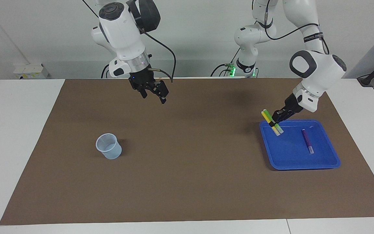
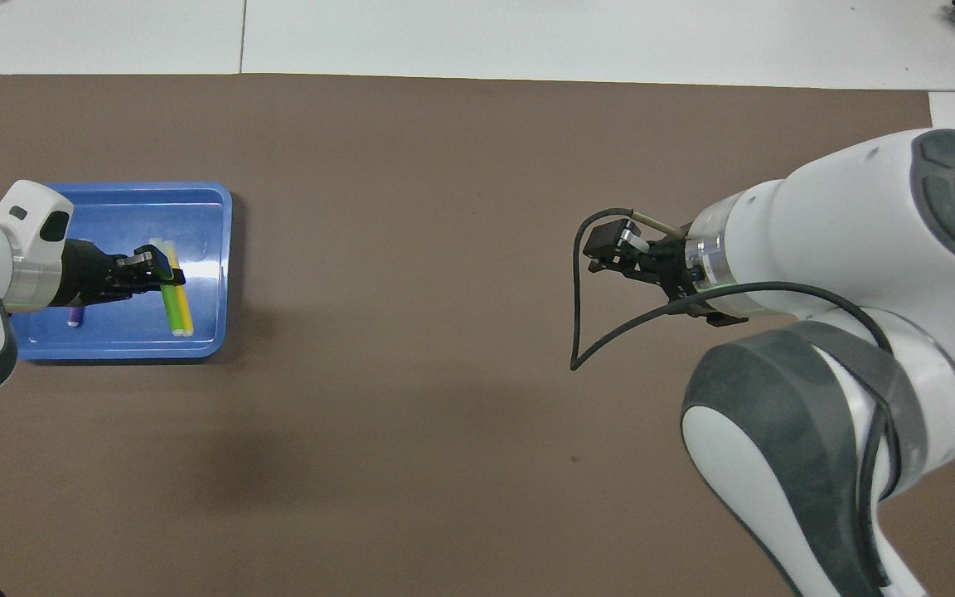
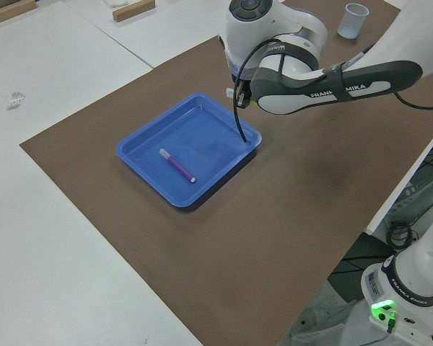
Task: Right arm passes pens to left for tray arrangement
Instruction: 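Open the right gripper and withdraw while the left gripper carries the pen, then lower the pen into the blue tray and release with the left gripper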
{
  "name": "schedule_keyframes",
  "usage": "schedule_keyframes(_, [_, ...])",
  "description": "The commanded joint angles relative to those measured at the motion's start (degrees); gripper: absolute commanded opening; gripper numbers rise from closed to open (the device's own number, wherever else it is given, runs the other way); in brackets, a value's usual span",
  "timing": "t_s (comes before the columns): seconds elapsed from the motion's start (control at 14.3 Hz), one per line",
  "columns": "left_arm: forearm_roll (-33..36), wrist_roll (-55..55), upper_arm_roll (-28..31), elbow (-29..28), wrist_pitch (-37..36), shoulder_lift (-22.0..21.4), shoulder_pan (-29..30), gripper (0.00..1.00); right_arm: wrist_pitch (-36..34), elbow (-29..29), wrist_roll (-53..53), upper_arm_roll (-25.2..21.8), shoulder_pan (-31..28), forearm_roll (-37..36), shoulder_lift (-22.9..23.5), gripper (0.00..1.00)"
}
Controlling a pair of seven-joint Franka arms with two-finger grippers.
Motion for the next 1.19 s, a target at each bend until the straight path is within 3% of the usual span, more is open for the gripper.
schedule_keyframes(0.0, [3.9, 8.3, -0.4, 11.8, -4.9, 11.4, 2.6, 0.00, -3.9, -0.2, -7.9, 0.6, -3.0, -2.1, -2.7, 1.00])
schedule_keyframes(0.14, [8.1, 11.2, -0.5, 14.5, -4.3, 14.3, 2.8, 0.00, -6.6, -0.3, -11.3, 0.6, -4.3, -4.3, -4.4, 1.00])
schedule_keyframes(0.42, [8.3, 12.0, -0.5, 14.4, -1.8, 16.4, 2.8, 0.00, -11.3, -0.3, -18.6, 0.6, -7.2, -5.6, -7.3, 1.00])
schedule_keyframes(0.98, [8.1, 13.3, -0.4, 12.4, -1.1, 16.5, 3.6, 0.00, -15.3, -0.4, -30.0, 0.6, -12.2, -5.6, -10.3, 1.00])
schedule_keyframes(1.05, [8.1, 13.3, -0.4, 11.7, 0.2, 16.5, 3.5, 0.05, -15.4, -0.4, -30.2, 0.6, -12.2, -5.6, -10.4, 1.00])
schedule_keyframes(1.12, [8.2, 13.3, -0.4, 11.6, 0.5, 16.5, 3.3, 0.53, -15.4, -0.4, -30.2, 0.7, -12.2, -5.6, -10.4, 1.00])
